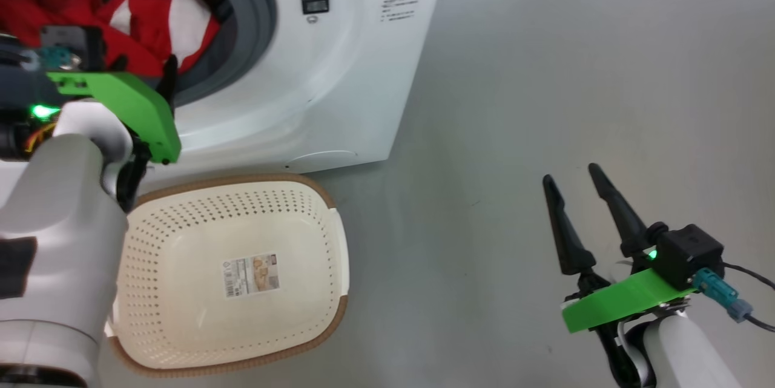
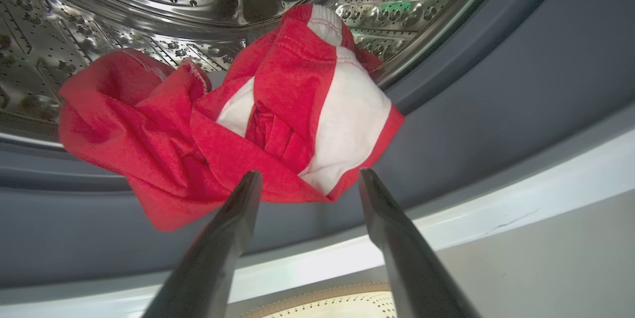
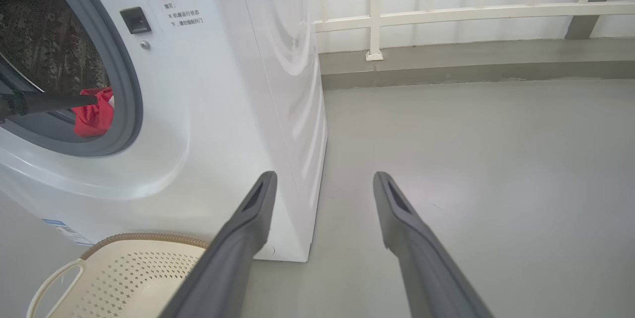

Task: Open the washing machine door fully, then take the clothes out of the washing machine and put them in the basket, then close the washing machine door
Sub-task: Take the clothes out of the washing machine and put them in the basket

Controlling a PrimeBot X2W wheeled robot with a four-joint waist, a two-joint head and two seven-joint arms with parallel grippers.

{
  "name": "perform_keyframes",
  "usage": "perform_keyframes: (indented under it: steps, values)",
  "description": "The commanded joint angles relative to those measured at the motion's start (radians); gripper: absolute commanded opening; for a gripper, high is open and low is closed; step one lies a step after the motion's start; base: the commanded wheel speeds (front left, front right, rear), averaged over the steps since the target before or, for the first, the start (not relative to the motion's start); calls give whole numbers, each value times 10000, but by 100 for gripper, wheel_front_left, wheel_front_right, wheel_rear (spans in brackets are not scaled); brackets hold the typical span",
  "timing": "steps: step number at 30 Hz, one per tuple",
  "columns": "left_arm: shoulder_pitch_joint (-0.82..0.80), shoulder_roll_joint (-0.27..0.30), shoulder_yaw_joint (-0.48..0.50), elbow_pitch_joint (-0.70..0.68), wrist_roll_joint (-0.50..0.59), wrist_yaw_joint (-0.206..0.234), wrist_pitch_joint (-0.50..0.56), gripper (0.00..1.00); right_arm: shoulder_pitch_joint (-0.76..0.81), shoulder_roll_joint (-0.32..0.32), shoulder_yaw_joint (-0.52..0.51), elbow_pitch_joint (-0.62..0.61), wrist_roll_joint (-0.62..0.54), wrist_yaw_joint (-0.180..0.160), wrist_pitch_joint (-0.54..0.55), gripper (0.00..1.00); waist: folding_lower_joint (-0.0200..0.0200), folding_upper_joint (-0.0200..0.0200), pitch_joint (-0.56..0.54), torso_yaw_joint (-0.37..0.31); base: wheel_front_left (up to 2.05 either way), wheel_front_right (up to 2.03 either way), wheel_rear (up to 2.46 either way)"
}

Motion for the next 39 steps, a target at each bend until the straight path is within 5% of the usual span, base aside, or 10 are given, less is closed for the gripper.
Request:
perform_keyframes:
  steps: [1, 27, 28, 29, 30, 31, 39]
  values:
    - [-357, 476, 239, 24, -290, 12, 168, 100, -96, 14, 374, -193, -19, 63, -65, 100, 0, 0, 44, -196, 0, 0, 0]
    - [-1232, 1760, -841, 459, -1036, 8, 530, 100, -417, 38, 905, -428, 342, 63, -65, 100, 0, 0, 1126, -899, 0, 0, 0]
    - [-1247, 1769, -893, 471, -1054, 8, 548, 75, -428, 38, 904, -442, 343, 63, -65, 100, 0, 0, 1145, -895, 0, 0, 0]
    - [-1265, 1770, -937, 475, -1082, 8, 536, 62, -440, 38, 902, -457, 344, 63, -65, 100, 0, 0, 1163, -890, 0, 0, 0]
    - [-1278, 1775, -972, 478, -1117, 8, 513, 23, -455, 38, 902, -467, 344, 63, -65, 100, 0, 0, 1173, -887, 0, 0, 0]
    - [-1285, 1783, -1016, 485, -1140, 8, 498, 1, -468, 38, 903, -470, 342, 63, -65, 100, 0, 0, 1175, -884, 0, 0, 0]
    - [-1277, 1710, -1355, 386, -1418, 8, 43, 0, -500, 39, 801, -478, 287, 63, -65, 100, 0, 0, 1061, -739, 0, 0, 0]
